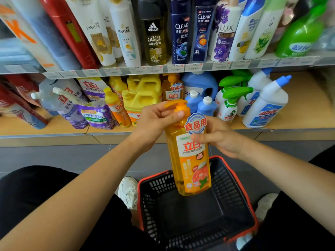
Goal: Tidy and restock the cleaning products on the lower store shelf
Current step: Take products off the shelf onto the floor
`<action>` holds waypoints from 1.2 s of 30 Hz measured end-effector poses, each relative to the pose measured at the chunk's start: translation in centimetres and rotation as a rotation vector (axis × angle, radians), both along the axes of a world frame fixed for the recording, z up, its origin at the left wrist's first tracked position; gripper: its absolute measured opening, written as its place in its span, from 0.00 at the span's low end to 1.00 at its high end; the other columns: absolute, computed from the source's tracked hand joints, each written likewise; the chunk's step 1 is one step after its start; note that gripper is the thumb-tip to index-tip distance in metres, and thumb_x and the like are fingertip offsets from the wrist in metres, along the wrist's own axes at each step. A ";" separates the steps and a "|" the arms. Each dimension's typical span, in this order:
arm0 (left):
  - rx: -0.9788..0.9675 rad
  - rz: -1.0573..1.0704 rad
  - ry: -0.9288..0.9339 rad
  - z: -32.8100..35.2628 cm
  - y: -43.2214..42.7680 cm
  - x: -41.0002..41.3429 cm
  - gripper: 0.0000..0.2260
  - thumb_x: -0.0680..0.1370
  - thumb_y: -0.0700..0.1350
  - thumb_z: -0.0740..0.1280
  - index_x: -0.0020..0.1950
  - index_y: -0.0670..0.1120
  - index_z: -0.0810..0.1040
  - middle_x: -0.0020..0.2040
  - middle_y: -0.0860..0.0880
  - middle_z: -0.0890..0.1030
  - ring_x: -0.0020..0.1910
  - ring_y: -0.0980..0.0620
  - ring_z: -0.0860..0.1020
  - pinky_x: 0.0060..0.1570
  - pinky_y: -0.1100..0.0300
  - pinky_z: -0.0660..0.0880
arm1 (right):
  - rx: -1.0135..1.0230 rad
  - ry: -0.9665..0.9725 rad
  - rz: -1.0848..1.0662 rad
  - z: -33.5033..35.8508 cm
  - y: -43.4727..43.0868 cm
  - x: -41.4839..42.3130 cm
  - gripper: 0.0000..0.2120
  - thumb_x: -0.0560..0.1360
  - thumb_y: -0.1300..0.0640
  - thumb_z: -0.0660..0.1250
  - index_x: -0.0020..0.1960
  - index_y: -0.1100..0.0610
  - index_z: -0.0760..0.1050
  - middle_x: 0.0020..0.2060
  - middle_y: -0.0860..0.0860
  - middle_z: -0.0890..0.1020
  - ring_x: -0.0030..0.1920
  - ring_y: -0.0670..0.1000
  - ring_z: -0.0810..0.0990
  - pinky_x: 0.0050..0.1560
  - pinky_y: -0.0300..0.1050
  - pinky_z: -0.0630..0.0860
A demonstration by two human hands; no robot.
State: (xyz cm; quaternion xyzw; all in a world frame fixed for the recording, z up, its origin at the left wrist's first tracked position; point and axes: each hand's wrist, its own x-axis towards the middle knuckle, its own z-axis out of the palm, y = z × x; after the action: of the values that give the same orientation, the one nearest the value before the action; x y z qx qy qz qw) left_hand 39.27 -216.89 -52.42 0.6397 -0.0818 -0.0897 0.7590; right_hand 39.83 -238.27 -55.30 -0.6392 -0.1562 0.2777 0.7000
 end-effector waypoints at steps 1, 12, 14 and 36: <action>0.054 0.046 -0.033 0.0 0.0 0.0 0.17 0.71 0.43 0.73 0.59 0.41 0.82 0.49 0.47 0.88 0.49 0.49 0.86 0.47 0.57 0.83 | -0.053 -0.052 -0.061 -0.2 0.1 0.1 0.25 0.65 0.57 0.81 0.61 0.53 0.79 0.55 0.53 0.85 0.57 0.53 0.83 0.55 0.48 0.79; 0.603 -0.020 -0.164 1.4 2.1 1.0 0.18 0.70 0.50 0.76 0.54 0.41 0.81 0.45 0.36 0.83 0.37 0.50 0.81 0.34 0.58 0.81 | -0.311 -0.423 -0.093 -2.4 0.5 1.5 0.37 0.63 0.50 0.83 0.68 0.43 0.72 0.57 0.41 0.83 0.58 0.42 0.82 0.56 0.38 0.78; 0.580 -0.018 -0.138 1.1 1.8 1.2 0.19 0.69 0.49 0.77 0.54 0.40 0.81 0.47 0.36 0.83 0.42 0.44 0.83 0.40 0.52 0.83 | -0.382 -0.415 -0.024 -2.6 0.6 2.2 0.39 0.65 0.48 0.82 0.71 0.43 0.69 0.60 0.38 0.81 0.60 0.39 0.79 0.58 0.35 0.77; 1.125 -0.067 0.216 -15.8 6.0 4.8 0.14 0.78 0.45 0.73 0.61 0.41 0.79 0.53 0.45 0.80 0.51 0.47 0.77 0.49 0.57 0.73 | -0.698 -0.469 -0.062 -7.4 4.7 9.8 0.19 0.73 0.51 0.74 0.63 0.50 0.78 0.51 0.47 0.82 0.45 0.43 0.81 0.53 0.46 0.80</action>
State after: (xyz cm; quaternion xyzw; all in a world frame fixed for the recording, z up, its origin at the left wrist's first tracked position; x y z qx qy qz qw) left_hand 44.10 -210.85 -68.25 0.9294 0.0363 -0.2081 0.3027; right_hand 49.64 -233.61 -62.71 -0.8884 -0.1884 0.1395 0.3948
